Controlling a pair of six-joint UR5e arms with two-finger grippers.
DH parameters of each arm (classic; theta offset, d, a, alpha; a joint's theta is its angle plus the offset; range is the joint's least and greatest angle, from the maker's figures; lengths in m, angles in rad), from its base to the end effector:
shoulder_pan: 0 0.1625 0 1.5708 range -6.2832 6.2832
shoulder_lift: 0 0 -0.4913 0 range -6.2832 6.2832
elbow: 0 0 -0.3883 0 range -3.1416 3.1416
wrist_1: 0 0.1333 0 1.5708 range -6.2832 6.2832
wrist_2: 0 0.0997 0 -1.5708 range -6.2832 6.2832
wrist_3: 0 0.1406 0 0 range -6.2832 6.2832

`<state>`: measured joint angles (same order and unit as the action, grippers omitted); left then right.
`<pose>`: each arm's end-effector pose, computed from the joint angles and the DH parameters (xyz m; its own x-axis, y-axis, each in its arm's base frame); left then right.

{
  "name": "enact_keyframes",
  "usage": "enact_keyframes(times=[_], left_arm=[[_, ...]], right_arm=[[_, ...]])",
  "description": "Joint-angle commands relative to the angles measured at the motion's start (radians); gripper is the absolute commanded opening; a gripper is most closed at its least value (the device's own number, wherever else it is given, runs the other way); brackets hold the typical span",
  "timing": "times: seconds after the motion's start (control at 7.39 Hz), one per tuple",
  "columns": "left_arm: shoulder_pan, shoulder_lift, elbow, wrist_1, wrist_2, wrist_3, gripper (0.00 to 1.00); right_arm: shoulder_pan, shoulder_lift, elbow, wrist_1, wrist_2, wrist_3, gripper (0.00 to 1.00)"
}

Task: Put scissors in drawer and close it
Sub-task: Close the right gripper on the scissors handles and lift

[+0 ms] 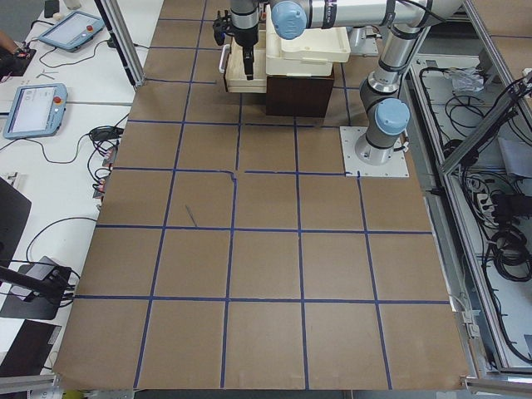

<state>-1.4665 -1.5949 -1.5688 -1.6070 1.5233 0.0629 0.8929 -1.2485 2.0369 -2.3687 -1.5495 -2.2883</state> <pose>-0.0881 -0.5033 0.4991 -0.9977 -0.0441 0.0510 -0.0413 0.9976 0.0552 -0.2265 -0.4986 0.2135 0.0396 -0.9990 0.0212 -0.9992 -0.0398 -0.0098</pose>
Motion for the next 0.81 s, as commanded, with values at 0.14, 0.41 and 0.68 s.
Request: enact_keyframes(times=[0.14,0.41,0.68], left_arm=[[0.003,0.001,0.001,0.002,0.0,0.0,1.0],[0.002,0.001,0.001,0.002,0.0,0.002,1.0],[0.005,0.001,0.001,0.002,0.0,0.002,1.0]], right_arm=[[0.049,-0.077,-0.059,0.016,0.023,0.084,0.0],[0.136,-0.138,-0.188,0.24,0.039,0.25,0.0],[0.283,-0.16,-0.372,0.473,0.045,0.477,0.0]])
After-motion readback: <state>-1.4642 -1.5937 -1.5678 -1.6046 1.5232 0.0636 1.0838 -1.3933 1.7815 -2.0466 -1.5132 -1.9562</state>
